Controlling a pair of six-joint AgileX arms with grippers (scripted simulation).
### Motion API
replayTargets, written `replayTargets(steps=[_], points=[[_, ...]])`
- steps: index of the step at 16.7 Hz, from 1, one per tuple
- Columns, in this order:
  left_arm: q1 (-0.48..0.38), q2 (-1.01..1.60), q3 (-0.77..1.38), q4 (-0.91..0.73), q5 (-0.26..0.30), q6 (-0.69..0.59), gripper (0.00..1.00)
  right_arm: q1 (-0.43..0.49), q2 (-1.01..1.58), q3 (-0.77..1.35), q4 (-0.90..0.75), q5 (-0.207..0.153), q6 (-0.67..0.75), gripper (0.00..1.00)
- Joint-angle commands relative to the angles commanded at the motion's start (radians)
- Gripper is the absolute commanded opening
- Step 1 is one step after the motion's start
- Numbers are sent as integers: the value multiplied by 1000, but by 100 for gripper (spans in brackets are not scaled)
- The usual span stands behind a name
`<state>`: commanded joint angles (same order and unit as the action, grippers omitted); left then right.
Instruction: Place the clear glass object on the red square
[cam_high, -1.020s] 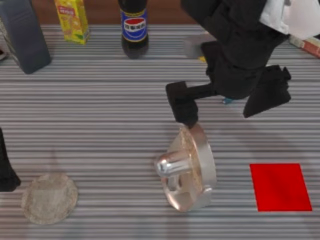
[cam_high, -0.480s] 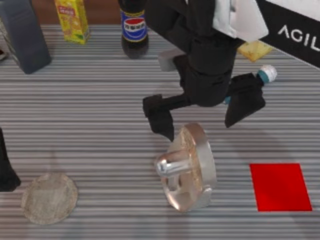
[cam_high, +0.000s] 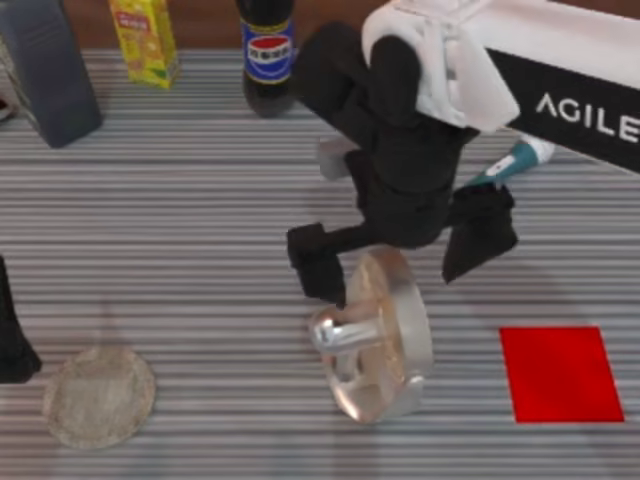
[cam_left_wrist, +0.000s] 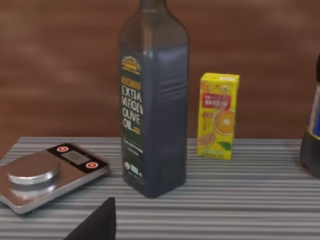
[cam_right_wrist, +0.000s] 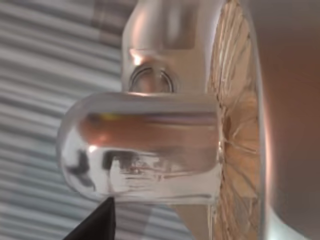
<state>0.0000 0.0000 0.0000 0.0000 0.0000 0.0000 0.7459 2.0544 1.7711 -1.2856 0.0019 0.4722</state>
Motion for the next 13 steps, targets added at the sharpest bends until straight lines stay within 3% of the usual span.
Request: replayTargets(steps=[6,13], points=[[0,0,0,0,0,0,100,1,1,-38,38,0,1,100],[0,0,0,0,0,0,100,1,1,-38,38,0,1,47]])
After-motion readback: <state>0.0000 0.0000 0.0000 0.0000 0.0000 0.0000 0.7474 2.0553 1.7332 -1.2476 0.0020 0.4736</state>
